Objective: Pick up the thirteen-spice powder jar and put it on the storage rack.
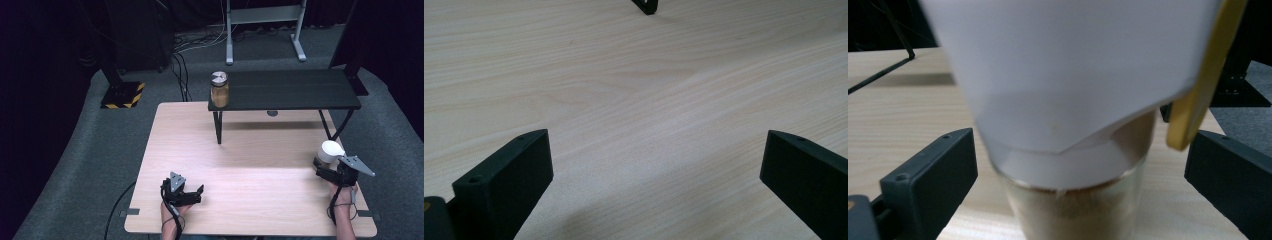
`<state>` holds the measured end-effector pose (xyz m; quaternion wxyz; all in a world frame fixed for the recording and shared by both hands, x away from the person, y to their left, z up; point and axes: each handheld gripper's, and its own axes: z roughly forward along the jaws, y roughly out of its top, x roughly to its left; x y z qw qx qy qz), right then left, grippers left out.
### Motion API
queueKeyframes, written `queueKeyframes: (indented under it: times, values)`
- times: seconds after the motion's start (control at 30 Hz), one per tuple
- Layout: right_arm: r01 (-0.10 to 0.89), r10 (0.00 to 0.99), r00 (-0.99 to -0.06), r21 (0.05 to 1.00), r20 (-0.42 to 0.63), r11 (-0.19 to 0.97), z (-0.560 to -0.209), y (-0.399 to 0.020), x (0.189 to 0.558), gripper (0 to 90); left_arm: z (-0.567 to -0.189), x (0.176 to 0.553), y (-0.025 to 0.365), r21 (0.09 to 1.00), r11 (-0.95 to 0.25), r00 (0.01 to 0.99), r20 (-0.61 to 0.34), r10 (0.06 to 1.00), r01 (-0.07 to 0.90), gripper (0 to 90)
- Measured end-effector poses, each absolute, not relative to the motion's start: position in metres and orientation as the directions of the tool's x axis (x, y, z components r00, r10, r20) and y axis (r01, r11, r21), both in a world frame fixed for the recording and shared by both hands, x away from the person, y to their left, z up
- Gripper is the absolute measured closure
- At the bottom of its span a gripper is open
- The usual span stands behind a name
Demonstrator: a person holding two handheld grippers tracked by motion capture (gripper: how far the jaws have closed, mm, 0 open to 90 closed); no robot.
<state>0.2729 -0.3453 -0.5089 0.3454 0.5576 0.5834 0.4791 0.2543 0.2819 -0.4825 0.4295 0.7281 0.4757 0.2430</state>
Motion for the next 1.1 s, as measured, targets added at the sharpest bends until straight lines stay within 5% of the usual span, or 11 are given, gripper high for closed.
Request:
queueKeyframes:
  times: [0.1,0.17,0.47,1.1]
  values:
    - [0.316,0.981,-0.143,0.945,0.131,-0.080,-0.512,-0.346,0.277,2.8,-0.483,0.254,0.282,0.857,-0.177,0.429,-0.056,0.902,0.484,0.5]
    - [0.286,0.977,-0.181,0.956,0.116,-0.060,-0.516,-0.349,0.277,29.0,-0.482,0.254,0.282,0.856,-0.177,0.428,-0.056,0.902,0.485,0.6]
    - [0.298,0.989,-0.128,0.954,0.071,-0.030,-0.510,-0.330,0.277,30.2,-0.482,0.256,0.282,0.853,-0.180,0.429,-0.056,0.902,0.490,0.7]
    - [0.297,0.980,-0.186,0.955,0.075,-0.017,-0.477,-0.329,0.263,30.4,-0.479,0.257,0.279,0.843,-0.235,0.462,-0.019,0.887,0.484,0.7]
